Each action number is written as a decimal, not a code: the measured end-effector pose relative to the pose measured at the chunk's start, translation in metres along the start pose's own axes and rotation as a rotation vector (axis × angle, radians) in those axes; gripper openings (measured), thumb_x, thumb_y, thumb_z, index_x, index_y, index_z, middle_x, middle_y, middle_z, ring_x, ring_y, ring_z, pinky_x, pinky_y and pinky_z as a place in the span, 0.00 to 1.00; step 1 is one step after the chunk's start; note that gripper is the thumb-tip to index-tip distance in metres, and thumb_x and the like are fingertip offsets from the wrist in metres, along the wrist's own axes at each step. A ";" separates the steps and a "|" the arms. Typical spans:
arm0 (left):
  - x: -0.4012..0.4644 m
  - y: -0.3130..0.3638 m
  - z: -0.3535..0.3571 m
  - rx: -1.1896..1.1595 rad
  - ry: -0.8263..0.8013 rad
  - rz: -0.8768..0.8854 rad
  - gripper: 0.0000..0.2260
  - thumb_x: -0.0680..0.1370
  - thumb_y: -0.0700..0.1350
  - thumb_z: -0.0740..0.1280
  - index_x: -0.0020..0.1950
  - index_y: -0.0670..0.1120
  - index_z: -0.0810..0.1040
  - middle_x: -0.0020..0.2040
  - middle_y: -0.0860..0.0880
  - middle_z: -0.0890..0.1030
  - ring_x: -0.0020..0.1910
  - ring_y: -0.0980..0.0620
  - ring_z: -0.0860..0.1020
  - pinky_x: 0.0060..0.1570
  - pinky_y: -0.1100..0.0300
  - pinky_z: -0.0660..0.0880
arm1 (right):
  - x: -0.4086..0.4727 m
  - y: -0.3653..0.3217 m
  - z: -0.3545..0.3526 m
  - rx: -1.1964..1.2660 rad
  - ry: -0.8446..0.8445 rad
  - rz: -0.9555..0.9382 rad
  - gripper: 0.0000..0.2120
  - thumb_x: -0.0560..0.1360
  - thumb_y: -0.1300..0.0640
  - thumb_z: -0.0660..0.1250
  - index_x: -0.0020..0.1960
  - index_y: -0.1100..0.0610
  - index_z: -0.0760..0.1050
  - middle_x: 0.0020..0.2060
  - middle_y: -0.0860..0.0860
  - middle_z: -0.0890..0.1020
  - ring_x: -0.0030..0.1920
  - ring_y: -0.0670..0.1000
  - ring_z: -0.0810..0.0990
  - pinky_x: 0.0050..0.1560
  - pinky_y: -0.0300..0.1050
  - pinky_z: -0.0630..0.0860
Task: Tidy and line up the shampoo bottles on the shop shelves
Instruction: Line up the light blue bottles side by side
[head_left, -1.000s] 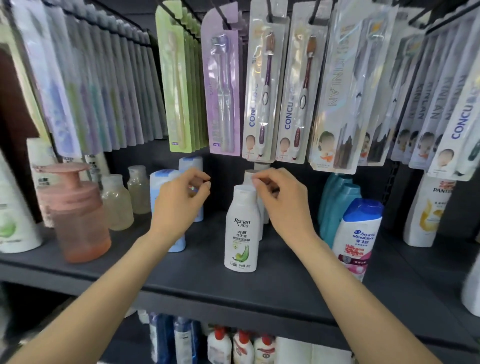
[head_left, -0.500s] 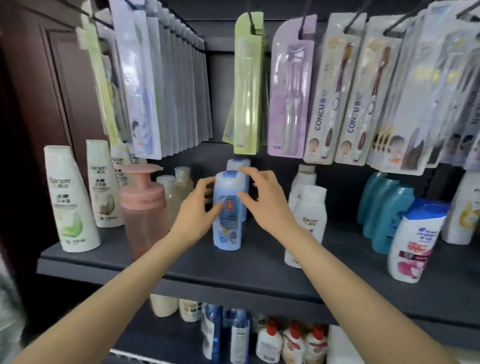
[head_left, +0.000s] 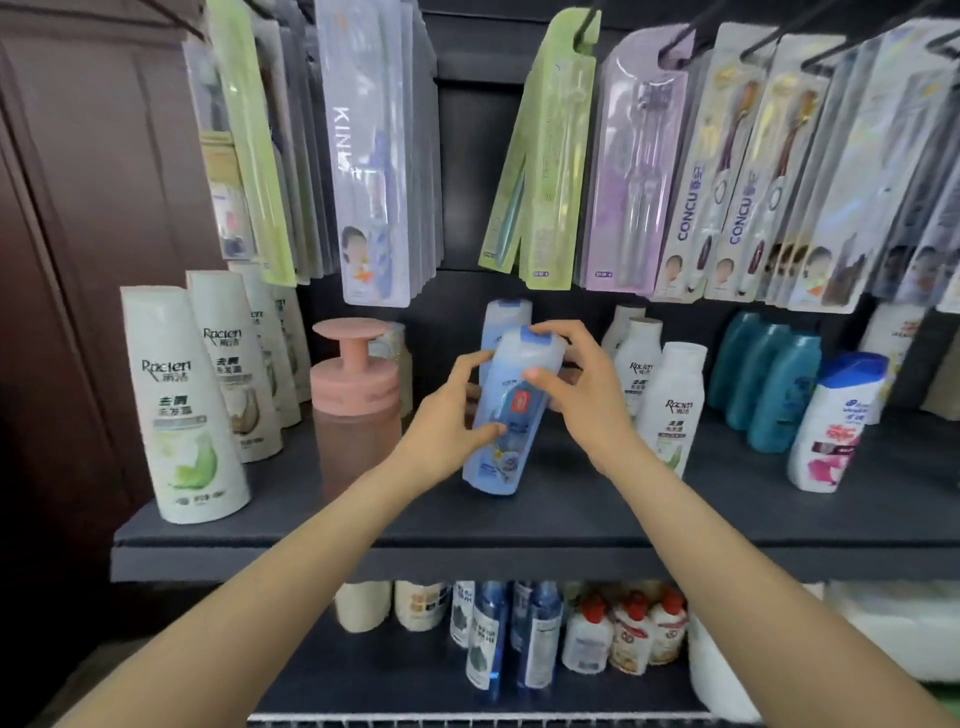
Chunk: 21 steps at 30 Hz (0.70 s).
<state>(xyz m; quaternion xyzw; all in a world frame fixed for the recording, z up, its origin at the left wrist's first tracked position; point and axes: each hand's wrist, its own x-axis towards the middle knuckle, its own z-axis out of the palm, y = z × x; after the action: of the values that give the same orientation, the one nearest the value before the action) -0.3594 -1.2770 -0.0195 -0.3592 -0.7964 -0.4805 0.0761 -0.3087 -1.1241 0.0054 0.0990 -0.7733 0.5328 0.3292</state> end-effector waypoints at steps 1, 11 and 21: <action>-0.004 -0.001 -0.003 0.019 -0.036 -0.005 0.27 0.74 0.41 0.70 0.69 0.53 0.62 0.51 0.53 0.76 0.46 0.60 0.77 0.41 0.73 0.73 | -0.004 -0.005 -0.001 0.088 0.023 0.036 0.15 0.74 0.67 0.66 0.55 0.50 0.72 0.50 0.46 0.78 0.45 0.41 0.80 0.43 0.46 0.81; -0.047 0.007 -0.017 0.508 0.112 0.108 0.26 0.70 0.53 0.72 0.66 0.57 0.67 0.50 0.54 0.76 0.47 0.54 0.75 0.42 0.55 0.75 | -0.038 -0.022 -0.006 0.183 0.077 0.309 0.14 0.76 0.53 0.67 0.57 0.43 0.66 0.51 0.51 0.79 0.52 0.51 0.80 0.48 0.50 0.80; -0.057 0.004 -0.012 0.728 0.170 0.356 0.31 0.70 0.48 0.74 0.71 0.54 0.67 0.52 0.49 0.73 0.46 0.51 0.74 0.29 0.60 0.69 | -0.049 -0.023 0.003 0.591 0.183 0.382 0.22 0.75 0.63 0.66 0.64 0.48 0.63 0.53 0.57 0.78 0.53 0.57 0.82 0.48 0.50 0.81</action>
<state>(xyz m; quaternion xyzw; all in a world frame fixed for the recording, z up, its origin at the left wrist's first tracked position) -0.3183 -1.3146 -0.0370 -0.4000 -0.8306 -0.1747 0.3459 -0.2615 -1.1460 -0.0080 -0.0043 -0.5578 0.7919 0.2486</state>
